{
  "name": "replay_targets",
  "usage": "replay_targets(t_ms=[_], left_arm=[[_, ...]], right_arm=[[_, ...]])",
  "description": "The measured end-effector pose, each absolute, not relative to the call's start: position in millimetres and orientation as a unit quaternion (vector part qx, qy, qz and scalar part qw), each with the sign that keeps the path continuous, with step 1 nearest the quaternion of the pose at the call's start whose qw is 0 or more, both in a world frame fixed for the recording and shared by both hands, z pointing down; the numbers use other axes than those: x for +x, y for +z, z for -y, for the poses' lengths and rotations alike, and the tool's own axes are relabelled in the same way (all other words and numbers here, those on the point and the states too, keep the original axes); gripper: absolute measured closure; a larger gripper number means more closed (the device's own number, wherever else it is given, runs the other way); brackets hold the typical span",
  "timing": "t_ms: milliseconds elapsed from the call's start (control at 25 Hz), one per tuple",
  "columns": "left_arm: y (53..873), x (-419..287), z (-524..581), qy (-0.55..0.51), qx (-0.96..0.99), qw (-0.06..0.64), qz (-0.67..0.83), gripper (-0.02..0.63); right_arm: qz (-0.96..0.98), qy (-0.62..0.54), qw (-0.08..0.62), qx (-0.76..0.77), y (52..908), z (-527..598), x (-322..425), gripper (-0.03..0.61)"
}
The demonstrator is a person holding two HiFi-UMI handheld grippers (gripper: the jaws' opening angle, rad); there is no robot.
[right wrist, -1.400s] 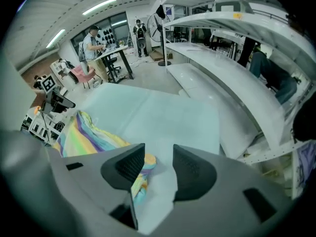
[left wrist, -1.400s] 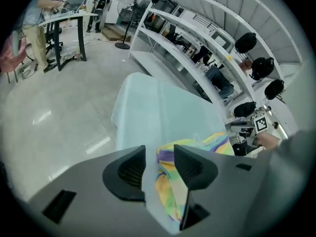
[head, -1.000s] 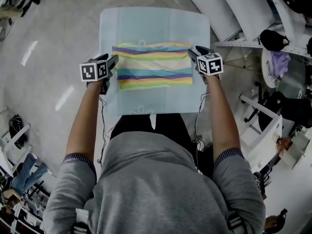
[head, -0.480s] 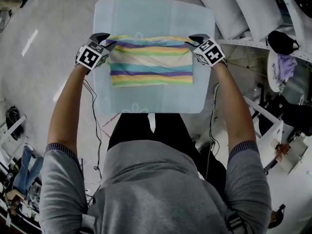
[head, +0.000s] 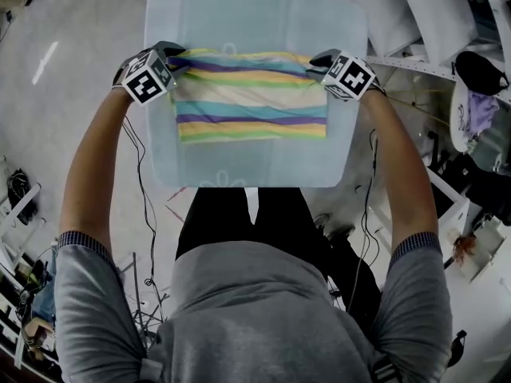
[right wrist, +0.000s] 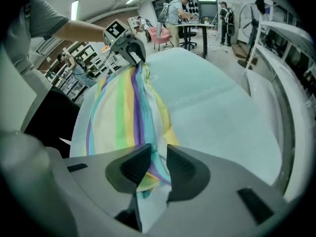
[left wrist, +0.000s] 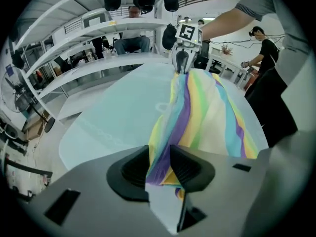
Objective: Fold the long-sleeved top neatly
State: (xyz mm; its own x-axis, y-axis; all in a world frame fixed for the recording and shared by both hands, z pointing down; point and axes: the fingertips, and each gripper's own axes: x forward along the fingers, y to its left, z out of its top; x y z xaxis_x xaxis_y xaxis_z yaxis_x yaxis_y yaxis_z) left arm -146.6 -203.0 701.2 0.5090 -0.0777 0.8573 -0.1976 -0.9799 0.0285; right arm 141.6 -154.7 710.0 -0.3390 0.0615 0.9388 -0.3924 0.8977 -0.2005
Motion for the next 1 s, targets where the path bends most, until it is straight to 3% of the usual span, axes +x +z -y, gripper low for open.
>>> replay_targets(t_ms=[40,120,640,720,800,880,1000], left_arm=[[702.2,-148.6,203.9,0.491,0.866,0.056,0.08,0.48],[701.1,-152.5,207.1,0.49,0.866,0.051,0.085,0.574],[698.1,-161.2,232.3,0.432,0.862,0.227,0.138,0.592],[702.3,-164.1,237.8,0.428,0.855,0.244,0.163,0.582],[704.2,-171.2,247.7,0.421,0.848,0.254,0.199,0.515],[701.6,-181.0,256.4,0.404,0.842,0.271,0.234,0.441],[691.4,-195.2,261.5,0.374,0.836,0.292,0.274,0.422]], right_arm=[[0.793,0.198,0.568,0.103,711.5,154.3,143.0,0.473],[0.792,0.184,0.572,0.107,712.7,157.5,146.5,0.565],[0.787,0.171,0.561,0.19,711.4,216.1,160.0,0.565],[0.777,0.169,0.569,0.209,719.9,219.3,165.0,0.538],[0.765,0.164,0.578,0.231,726.3,224.3,170.9,0.454],[0.756,0.16,0.583,0.251,728.1,230.1,174.5,0.414],[0.747,0.148,0.583,0.284,722.2,243.6,182.5,0.317]])
